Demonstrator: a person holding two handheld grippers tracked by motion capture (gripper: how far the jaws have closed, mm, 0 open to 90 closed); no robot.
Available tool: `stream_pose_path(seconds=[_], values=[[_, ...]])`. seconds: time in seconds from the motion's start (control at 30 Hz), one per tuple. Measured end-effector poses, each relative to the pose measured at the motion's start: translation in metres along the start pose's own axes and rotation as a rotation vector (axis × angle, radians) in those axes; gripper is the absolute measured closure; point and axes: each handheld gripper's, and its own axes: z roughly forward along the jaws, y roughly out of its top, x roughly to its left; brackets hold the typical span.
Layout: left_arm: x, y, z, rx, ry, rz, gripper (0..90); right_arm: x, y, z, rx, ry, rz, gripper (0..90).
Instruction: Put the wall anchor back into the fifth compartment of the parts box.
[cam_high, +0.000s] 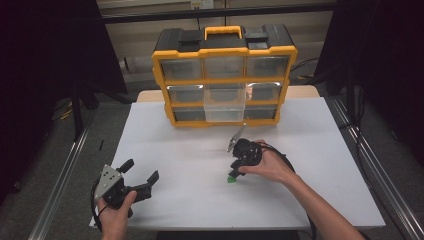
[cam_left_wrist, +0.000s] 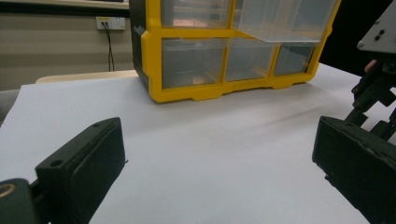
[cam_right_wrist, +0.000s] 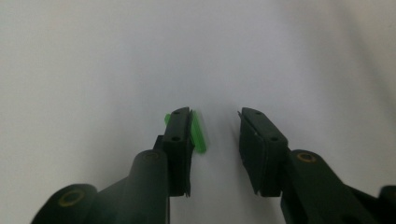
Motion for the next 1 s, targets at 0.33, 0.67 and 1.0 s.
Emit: stream_pose_path(seconds=[0.33, 0.67, 1.0], values=[[-0.0003, 0.0003, -0.0003, 0.001, -0.005, 0.003, 2.7, 0.0016, -0.0002, 0.0079, 0.039, -0.004, -0.03, 72.7], [-0.0007, 0.0003, -0.0008, 0.006, -0.01, 0.006, 2.7, 0.0038, 0.0009, 0.0093, 0.042, 0.007, -0.061, 83.1], [-0.0011, -0.0003, 0.0004, 0.008, -0.013, 0.012, 3.1, 0.0021, -0.0001, 0.0082, 0.025, 0.017, -0.023, 85.6]])
